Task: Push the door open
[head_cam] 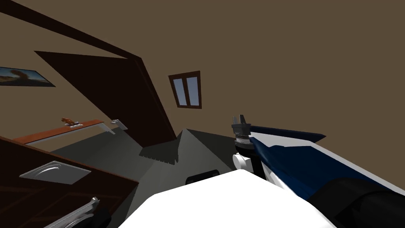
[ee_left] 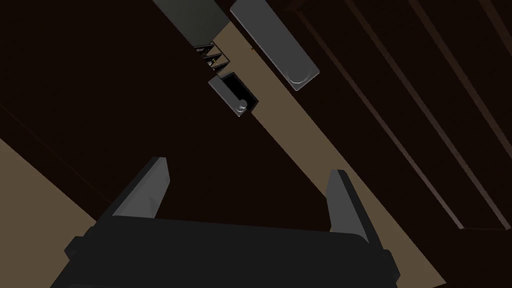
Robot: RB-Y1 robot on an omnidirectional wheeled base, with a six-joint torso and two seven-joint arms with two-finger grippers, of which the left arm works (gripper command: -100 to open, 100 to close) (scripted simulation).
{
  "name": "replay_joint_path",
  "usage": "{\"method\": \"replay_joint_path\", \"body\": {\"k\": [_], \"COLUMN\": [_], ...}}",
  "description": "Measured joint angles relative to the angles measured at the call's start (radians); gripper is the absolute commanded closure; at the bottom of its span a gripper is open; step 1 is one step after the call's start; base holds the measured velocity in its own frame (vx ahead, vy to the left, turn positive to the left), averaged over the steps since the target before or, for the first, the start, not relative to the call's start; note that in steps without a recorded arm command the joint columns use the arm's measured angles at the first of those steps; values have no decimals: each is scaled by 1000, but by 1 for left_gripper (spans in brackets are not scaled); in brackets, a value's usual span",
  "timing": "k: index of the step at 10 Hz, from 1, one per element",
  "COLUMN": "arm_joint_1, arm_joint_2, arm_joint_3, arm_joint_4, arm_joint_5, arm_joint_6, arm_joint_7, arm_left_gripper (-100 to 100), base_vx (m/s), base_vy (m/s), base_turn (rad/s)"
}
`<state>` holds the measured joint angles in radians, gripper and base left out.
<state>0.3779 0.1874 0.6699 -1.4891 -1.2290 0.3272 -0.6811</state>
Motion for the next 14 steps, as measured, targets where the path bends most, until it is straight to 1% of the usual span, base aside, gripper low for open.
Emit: {"method": "replay_joint_path", "body": {"k": [1, 2, 4, 5, 6, 7, 8, 10, 11, 12, 13, 14], "arm_joint_1": [0, 1, 5, -1, 0, 1, -2, -11, -12, -16, -16, -16], "arm_joint_2": [2, 6, 2, 3, -2, -2, 0, 4, 14, 15, 10, 6], "arm_joint_3": [10, 20, 33, 41, 50, 60, 67, 83, 97, 106, 114, 122], "arm_joint_4": [10, 20, 28, 43, 48, 53, 63, 93, 115, 132, 139, 141], "arm_joint_5": [-13, -22, -46, -67, -85, -92, -106, -147, -167, -191, -214, -224], "arm_joint_6": [12, 25, 41, 49, 61, 74, 84, 101, 109, 121, 136, 148], "arm_joint_7": [-10, -25, -38, -40, -48, -67, -76, -75, -77, -80, -86, -99], "arm_left_gripper": [-100, -100, -100, -100, -100, -100, -100, -100, -100, -100, -100, -100], "base_vx": [-29, -25, -38, -52, -30, -27, -32, -56, -71, -65, -54, -45], "base_vy": [133, 97, 83, 100, 133, 123, 99, 110, 147, 171, 125, 109], "base_turn": [-252, -95, -155, -261, -253, -101, -98, -242, -267, -174, -156, -256]}}
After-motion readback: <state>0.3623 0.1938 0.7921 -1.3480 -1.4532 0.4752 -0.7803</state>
